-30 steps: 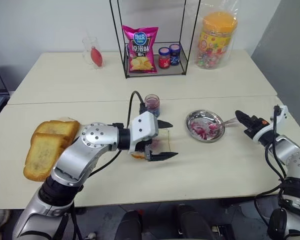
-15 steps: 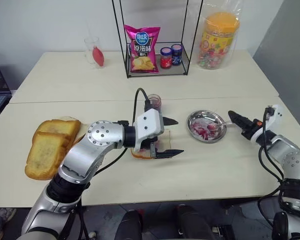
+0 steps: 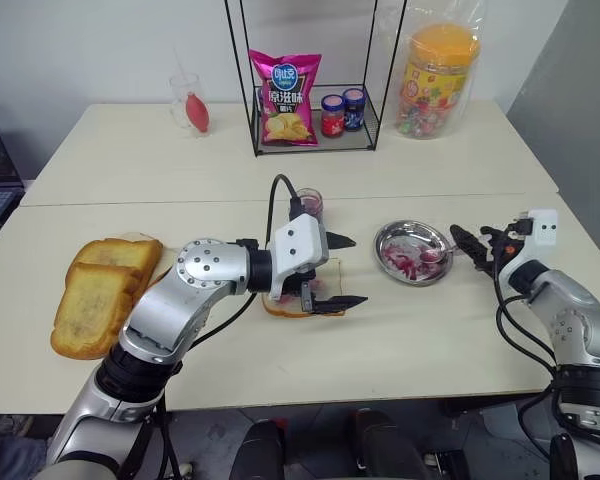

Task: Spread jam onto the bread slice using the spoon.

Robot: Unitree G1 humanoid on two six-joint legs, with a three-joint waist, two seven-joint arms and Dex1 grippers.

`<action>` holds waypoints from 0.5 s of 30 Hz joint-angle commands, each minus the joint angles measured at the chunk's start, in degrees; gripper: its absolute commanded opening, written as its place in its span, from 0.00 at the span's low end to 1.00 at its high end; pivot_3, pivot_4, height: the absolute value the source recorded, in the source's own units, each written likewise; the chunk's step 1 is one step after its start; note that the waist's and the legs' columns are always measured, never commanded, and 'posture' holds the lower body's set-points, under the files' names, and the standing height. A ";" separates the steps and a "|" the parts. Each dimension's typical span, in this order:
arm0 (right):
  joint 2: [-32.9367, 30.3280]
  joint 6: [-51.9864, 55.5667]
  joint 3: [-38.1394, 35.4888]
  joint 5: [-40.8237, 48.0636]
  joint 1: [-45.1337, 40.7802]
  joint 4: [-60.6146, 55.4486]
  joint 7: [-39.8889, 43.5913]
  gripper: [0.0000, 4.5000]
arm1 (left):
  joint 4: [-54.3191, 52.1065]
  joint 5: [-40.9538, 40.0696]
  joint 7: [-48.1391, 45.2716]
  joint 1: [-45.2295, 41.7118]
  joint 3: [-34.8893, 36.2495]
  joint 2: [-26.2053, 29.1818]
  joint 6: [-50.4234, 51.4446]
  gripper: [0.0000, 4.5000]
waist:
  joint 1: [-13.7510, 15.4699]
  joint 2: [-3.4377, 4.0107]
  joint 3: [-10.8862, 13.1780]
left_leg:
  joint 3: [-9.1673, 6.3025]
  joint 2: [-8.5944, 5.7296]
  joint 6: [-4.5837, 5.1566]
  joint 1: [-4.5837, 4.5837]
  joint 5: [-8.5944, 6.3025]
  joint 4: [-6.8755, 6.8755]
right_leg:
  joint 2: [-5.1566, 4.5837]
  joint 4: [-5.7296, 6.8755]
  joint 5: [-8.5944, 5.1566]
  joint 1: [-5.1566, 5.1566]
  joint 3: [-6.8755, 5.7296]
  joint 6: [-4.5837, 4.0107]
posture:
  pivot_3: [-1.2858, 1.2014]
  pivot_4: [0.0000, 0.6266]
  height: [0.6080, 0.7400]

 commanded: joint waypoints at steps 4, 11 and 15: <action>-0.82 -2.05 0.50 -1.37 1.54 -4.40 2.25 0.86 | -1.56 -0.07 0.34 -0.14 1.42 0.11 -0.75 1.00 | 0.05 0.00 0.00 | -0.01 0.00 0.00 0.00 0.00 0.00 | 0.00 0.00 0.00 0.00 0.00 0.00 | 0.52 0.24 1.00; -0.06 -7.42 -2.05 -2.91 0.21 -3.89 -0.16 0.86 | -1.38 -0.40 1.42 0.88 4.12 0.90 -0.83 1.00 | 0.15 0.00 0.00 | -0.01 0.00 0.00 0.00 0.00 0.04 | -0.01 0.02 0.01 0.01 0.00 0.01 | 0.52 0.24 1.00; -2.34 -6.89 -1.34 -1.24 2.18 -9.72 4.33 0.86 | -1.87 -0.57 1.99 3.83 9.07 4.63 -0.17 1.00 | 0.07 0.01 0.01 | -0.01 0.01 0.00 0.02 0.00 0.03 | 0.00 0.02 0.01 0.01 -0.01 0.00 | 0.52 0.24 1.00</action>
